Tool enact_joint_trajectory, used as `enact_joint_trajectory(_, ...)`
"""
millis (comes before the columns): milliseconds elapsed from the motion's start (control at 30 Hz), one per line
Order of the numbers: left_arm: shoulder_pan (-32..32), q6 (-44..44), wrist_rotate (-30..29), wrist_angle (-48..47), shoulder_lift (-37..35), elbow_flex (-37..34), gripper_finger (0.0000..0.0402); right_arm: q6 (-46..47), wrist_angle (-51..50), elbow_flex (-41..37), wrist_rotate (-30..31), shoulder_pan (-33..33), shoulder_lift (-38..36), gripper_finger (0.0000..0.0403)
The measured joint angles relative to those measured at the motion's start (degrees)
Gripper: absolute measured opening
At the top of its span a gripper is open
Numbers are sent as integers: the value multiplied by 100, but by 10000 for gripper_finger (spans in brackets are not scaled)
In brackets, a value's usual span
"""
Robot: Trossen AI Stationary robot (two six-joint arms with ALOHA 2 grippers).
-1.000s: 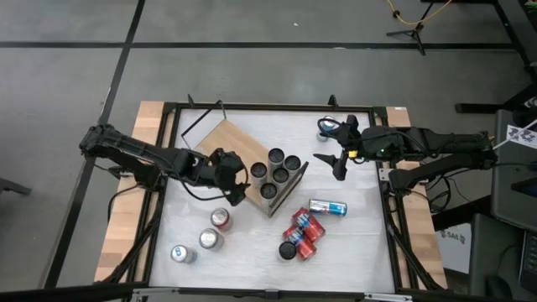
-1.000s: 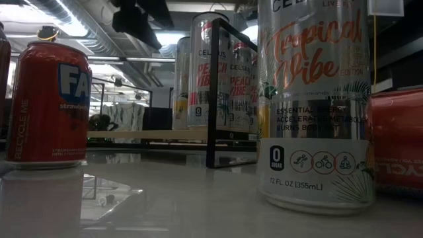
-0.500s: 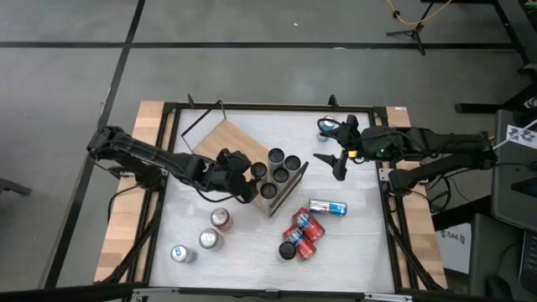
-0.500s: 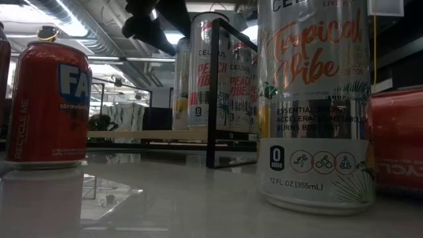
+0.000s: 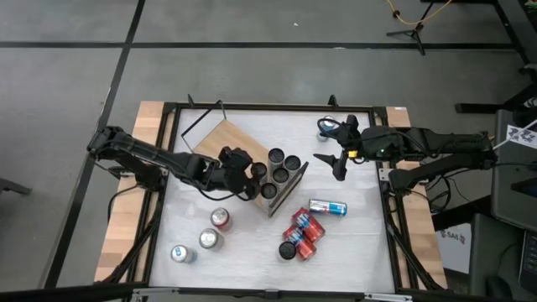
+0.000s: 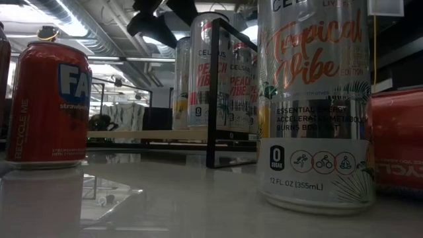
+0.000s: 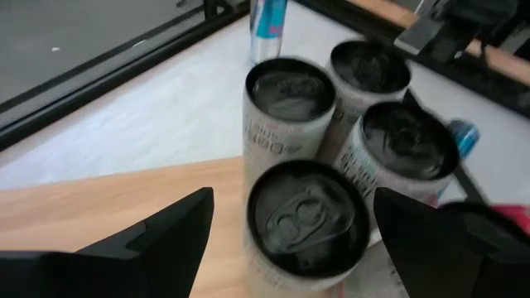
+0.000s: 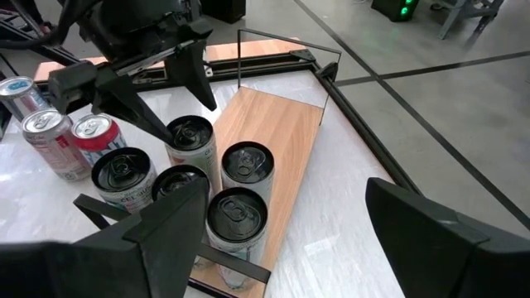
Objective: Place canned beverage on shelf
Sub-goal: Put the top white-yellow soda can on the shelf aligned with the other white-yellow soda can
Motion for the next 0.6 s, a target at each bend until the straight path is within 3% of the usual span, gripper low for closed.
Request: enact_joint_trajectory(600, 53, 7, -50, 244, 375, -4, 326, -1, -32, 0, 0, -1, 0, 324)
